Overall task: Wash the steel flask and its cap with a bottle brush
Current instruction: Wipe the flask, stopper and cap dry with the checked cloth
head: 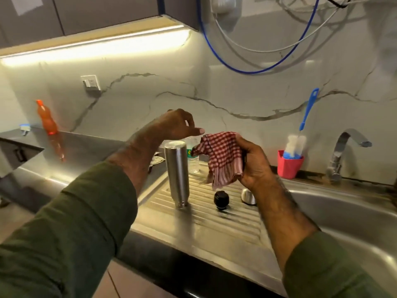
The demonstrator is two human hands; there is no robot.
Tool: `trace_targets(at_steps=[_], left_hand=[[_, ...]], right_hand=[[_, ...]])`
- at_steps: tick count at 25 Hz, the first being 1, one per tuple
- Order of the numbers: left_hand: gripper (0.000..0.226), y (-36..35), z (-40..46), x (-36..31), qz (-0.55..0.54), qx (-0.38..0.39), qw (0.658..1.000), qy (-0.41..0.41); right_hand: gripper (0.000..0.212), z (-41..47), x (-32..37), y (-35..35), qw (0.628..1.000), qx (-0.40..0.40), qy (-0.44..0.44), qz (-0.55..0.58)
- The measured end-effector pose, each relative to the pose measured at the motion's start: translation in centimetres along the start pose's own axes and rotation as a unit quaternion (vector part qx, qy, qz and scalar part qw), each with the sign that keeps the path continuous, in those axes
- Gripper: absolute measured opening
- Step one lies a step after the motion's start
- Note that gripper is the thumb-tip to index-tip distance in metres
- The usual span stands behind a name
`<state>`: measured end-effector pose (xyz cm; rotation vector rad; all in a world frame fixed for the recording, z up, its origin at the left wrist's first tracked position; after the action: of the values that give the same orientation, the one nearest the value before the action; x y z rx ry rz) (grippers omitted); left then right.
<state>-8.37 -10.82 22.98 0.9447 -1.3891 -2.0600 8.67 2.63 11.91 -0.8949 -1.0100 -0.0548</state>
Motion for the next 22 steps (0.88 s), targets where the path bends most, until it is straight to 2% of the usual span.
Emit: trace_targets(at_steps=[2, 5, 7, 10, 12, 14, 16, 18, 20, 22], left_hand=[[0.071, 0.8, -0.2, 2.3, 0.123, 0.045, 0.991, 0.028], [0.083, -0.6, -0.3, 4.1, 0.185, 0.11, 0.976, 0.035], [0.084, -2.0, -0.2, 4.3, 0.221, 0.099, 0.97, 0.011], [0.08, -3.2, -0.5, 4.0, 0.245, 0.047, 0.968, -0.008], [0.076, -2.8, -0.5, 4.3, 0.189, 0.011, 0.982, 0.001], [0.075, -1.1, -0.5, 4.3, 0.12, -0.059, 0.991, 0.003], [0.073, 0.9, -0.4, 3.2, 0.038, -0.112, 0.993, 0.018], [0.067, 1.2, -0.7, 1.0, -0.058, -0.1, 0.992, 0.044], [0.066, -0.6, -0.9, -0.9, -0.174, -0.049, 0.98, 0.08], [0.072, -3.9, -1.0, -2.2, -0.318, 0.038, 0.938, 0.13]], right_hand=[[0.053, 0.4, -0.6, -0.8, 0.999, 0.001, -0.023, -0.035], [0.045, 0.7, -1.2, -1.1, 0.993, -0.003, -0.041, -0.113], [0.034, 0.7, -1.7, -0.9, 0.984, -0.007, -0.042, -0.171], [0.031, 0.5, -2.7, -1.2, 0.962, 0.016, -0.037, -0.269], [0.033, 0.5, -2.5, -1.9, 0.928, 0.033, -0.009, -0.371], [0.034, 0.8, -0.6, -3.2, 0.872, 0.05, 0.064, -0.483], [0.032, 0.8, 2.2, -5.4, 0.817, 0.113, 0.14, -0.549], [0.034, 0.7, 4.5, -7.4, 0.76, 0.194, 0.155, -0.601], [0.035, 0.7, 6.7, -7.7, 0.703, 0.229, 0.146, -0.657], [0.028, 0.6, 9.2, -6.0, 0.664, 0.252, 0.148, -0.688]])
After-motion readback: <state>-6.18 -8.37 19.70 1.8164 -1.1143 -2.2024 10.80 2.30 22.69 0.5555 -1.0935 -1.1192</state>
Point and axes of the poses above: each hand's wrist, its own z-axis towards the middle knuckle, its own y-axis out of the back of the hand, x = y × z, the point moved 3 cm from there along z, towards the middle knuckle, and after that the axes turned 14 degrees about y, right-handed, at the moved point
